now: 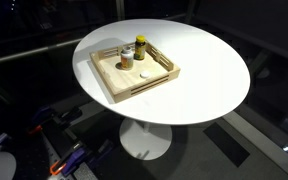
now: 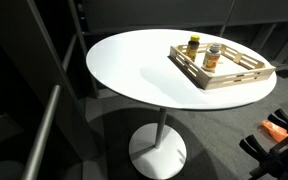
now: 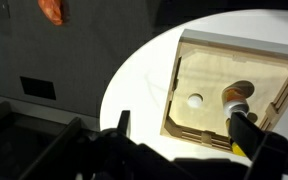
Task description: Put the white lid on its bottle
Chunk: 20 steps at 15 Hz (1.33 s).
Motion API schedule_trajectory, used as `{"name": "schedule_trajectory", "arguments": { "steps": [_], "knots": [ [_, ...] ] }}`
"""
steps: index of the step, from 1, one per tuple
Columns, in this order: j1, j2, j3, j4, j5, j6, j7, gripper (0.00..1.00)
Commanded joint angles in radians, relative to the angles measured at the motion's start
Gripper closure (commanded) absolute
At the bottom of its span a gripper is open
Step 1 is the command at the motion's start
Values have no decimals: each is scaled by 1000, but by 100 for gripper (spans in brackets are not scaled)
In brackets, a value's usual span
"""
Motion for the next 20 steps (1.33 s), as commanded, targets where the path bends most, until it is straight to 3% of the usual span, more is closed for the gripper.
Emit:
{"name": "schedule_trajectory", "arguments": {
  "steps": [1, 12, 20],
  "knots": [
    [12, 83, -24, 73, 3, 15, 11, 0],
    [29, 306, -107, 120, 96, 218, -27, 0],
    [23, 520, -143, 189, 164, 251, -23, 0]
  ]
}}
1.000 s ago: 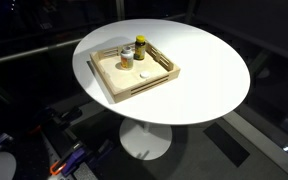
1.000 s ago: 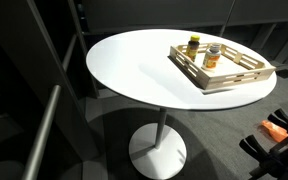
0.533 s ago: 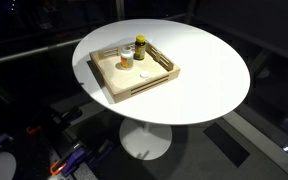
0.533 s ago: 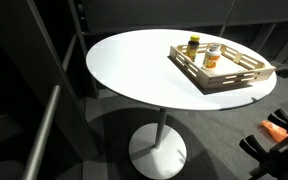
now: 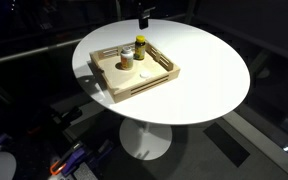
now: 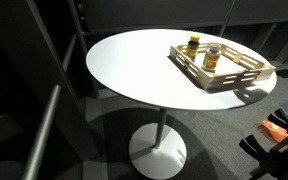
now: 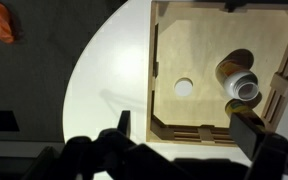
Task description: Put the white lid on its bottle
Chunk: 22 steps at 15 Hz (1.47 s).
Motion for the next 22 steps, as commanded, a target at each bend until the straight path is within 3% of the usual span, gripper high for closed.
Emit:
{"name": "schedule_trajectory", "arguments": {
  "steps": [1, 8, 16, 22],
  "knots": [
    [9, 120, -23, 74, 45, 3, -25, 0],
    [16, 295, -28, 141, 120, 10, -111, 0],
    [18, 302, -28, 129, 100, 13, -81, 0],
    [17, 403, -28, 174, 113, 99, -94, 0]
  ]
}}
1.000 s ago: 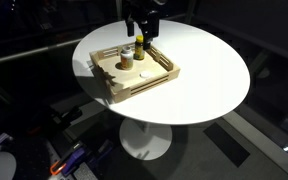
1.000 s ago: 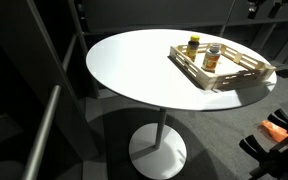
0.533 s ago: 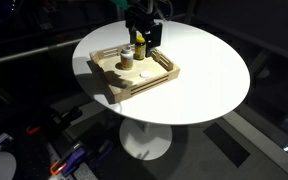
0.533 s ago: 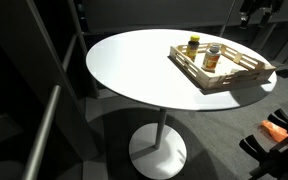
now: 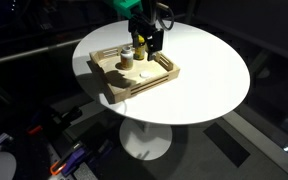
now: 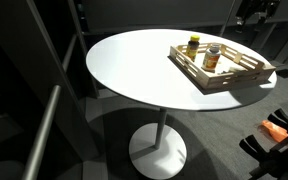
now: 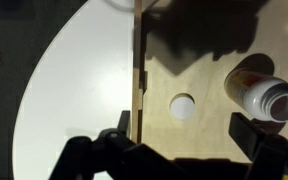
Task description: Put the white lid on its bottle
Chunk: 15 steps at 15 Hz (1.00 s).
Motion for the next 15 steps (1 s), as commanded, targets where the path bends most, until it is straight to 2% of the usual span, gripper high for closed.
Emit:
{"name": "schedule_trajectory", "arguments": {
  "steps": [1, 15],
  "knots": [
    [11, 80, -11, 56, 15, 41, -16, 0],
    [13, 350, 12, 247, 62, 40, -56, 0]
  ]
}}
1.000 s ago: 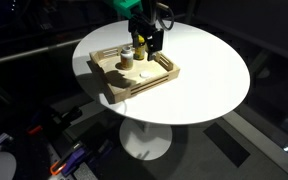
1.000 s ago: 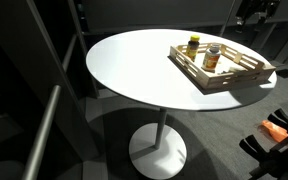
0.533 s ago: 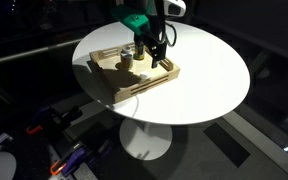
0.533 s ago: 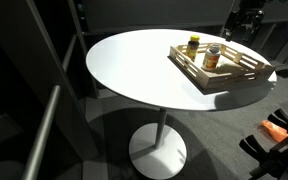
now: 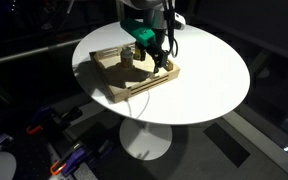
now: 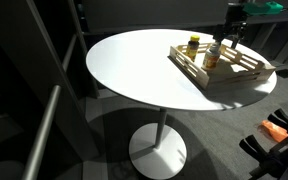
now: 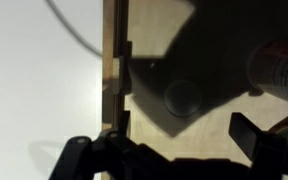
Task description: Put the white lid on its bottle
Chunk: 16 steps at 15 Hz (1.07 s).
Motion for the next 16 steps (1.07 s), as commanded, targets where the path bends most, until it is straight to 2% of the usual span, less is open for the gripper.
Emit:
{"name": "schedule_trajectory", "arguments": {
  "steps": [1, 7, 16],
  "knots": [
    [-3, 54, 5, 64, 33, -28, -34, 0],
    [5, 66, 17, 60, 36, -27, -33, 0],
    [49, 56, -16, 22, -8, 0, 46, 0]
  ]
}}
